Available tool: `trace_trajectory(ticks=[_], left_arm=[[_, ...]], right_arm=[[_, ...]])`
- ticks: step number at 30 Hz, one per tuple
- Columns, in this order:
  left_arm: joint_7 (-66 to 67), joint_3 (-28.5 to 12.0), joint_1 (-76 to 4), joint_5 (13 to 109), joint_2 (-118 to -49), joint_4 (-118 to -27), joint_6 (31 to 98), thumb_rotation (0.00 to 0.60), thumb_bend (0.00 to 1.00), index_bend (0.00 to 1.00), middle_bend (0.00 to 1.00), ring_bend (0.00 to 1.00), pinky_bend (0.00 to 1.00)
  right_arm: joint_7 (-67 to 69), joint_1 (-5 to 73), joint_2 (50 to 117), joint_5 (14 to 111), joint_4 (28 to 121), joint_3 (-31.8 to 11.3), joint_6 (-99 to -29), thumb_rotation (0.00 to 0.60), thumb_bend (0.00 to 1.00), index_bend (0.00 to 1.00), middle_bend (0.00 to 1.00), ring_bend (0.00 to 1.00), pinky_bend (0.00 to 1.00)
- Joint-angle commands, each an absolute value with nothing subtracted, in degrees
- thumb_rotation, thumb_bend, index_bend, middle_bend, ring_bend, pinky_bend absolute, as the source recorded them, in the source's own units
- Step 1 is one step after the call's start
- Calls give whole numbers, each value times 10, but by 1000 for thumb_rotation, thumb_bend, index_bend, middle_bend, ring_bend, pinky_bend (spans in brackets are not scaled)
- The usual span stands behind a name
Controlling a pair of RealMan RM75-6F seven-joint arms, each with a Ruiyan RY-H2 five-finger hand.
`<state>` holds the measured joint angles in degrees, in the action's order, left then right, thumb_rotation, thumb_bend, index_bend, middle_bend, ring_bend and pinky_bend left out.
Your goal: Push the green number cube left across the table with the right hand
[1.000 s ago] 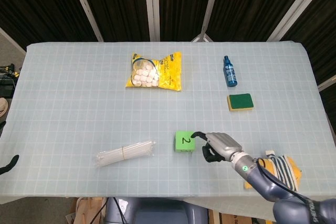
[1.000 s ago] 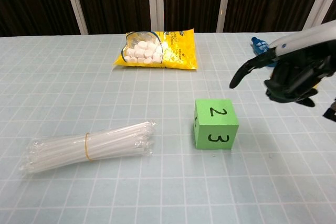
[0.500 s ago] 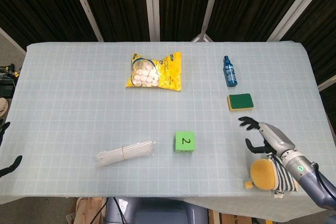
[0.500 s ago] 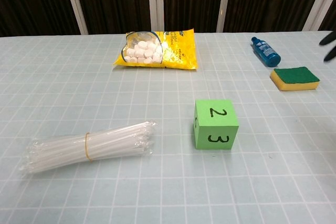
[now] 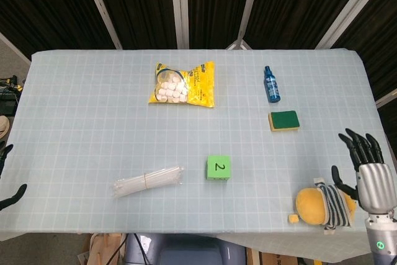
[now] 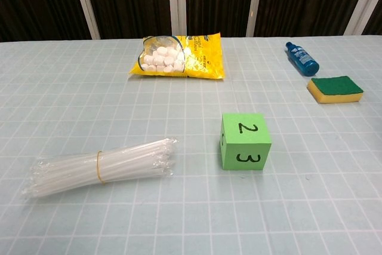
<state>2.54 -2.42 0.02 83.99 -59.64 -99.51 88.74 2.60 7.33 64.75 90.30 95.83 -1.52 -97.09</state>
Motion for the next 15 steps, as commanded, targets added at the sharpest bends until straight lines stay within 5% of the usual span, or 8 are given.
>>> trace_trajectory(ticks=[1, 15], left_arm=[[26, -23, 0, 842, -597, -994, 889, 600, 343, 45, 0, 0, 0], [24, -23, -10, 850, -602, -982, 876, 600, 343, 46, 0, 0, 0]], right_arm=[[-42, 43, 674, 939, 932, 14, -983, 600, 422, 138, 100, 108, 61], [-122, 33, 655, 929, 962, 17, -939, 600, 359, 119, 78, 88, 61]])
